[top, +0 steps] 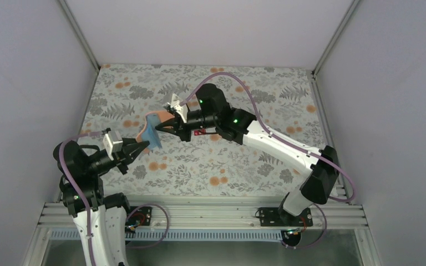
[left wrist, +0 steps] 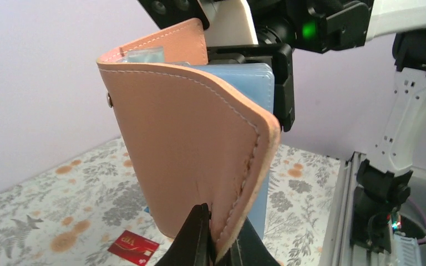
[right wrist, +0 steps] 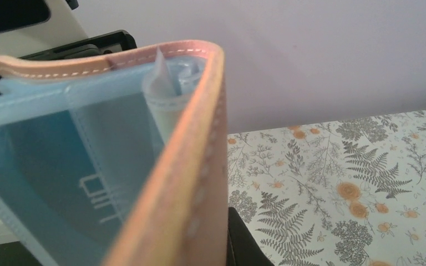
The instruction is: Take the credit cards out of the card holder
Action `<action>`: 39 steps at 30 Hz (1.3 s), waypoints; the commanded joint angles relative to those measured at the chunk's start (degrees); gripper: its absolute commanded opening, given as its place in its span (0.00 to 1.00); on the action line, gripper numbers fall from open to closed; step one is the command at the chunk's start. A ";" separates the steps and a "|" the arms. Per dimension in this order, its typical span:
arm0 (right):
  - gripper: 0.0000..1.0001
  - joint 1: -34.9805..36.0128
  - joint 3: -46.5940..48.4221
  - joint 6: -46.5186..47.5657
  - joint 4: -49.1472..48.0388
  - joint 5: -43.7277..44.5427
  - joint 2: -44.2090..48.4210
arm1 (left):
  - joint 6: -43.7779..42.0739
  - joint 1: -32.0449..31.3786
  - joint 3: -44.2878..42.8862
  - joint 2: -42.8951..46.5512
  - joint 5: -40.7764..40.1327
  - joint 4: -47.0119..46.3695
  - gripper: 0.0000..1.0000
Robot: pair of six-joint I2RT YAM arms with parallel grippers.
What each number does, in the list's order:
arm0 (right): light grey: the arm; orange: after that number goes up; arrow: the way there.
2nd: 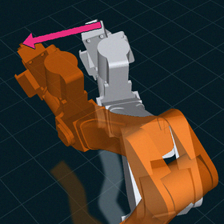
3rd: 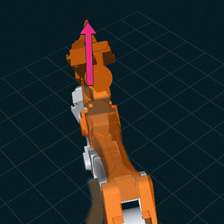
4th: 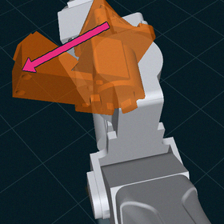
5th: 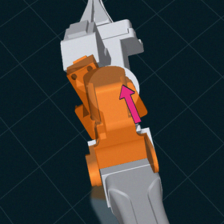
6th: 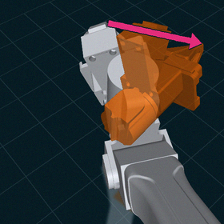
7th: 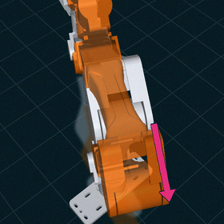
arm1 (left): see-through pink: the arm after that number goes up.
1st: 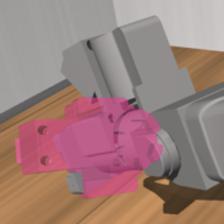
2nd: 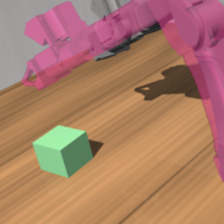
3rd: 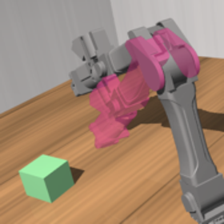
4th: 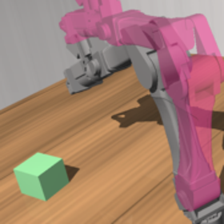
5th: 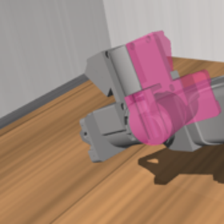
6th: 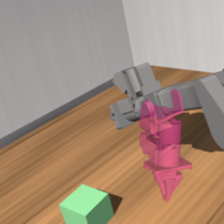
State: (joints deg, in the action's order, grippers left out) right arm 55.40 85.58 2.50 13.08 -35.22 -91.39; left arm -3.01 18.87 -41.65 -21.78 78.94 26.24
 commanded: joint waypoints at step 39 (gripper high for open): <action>1.00 5.69 -5.58 -3.67 -10.60 20.15 3.93 | 10.30 -0.07 2.07 1.05 -9.30 -7.87 0.02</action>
State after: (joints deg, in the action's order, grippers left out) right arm 60.25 78.11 0.60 3.88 -19.18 -84.93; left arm 6.70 18.74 -39.94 -21.37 68.99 20.18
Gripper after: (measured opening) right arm 0.997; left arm 0.069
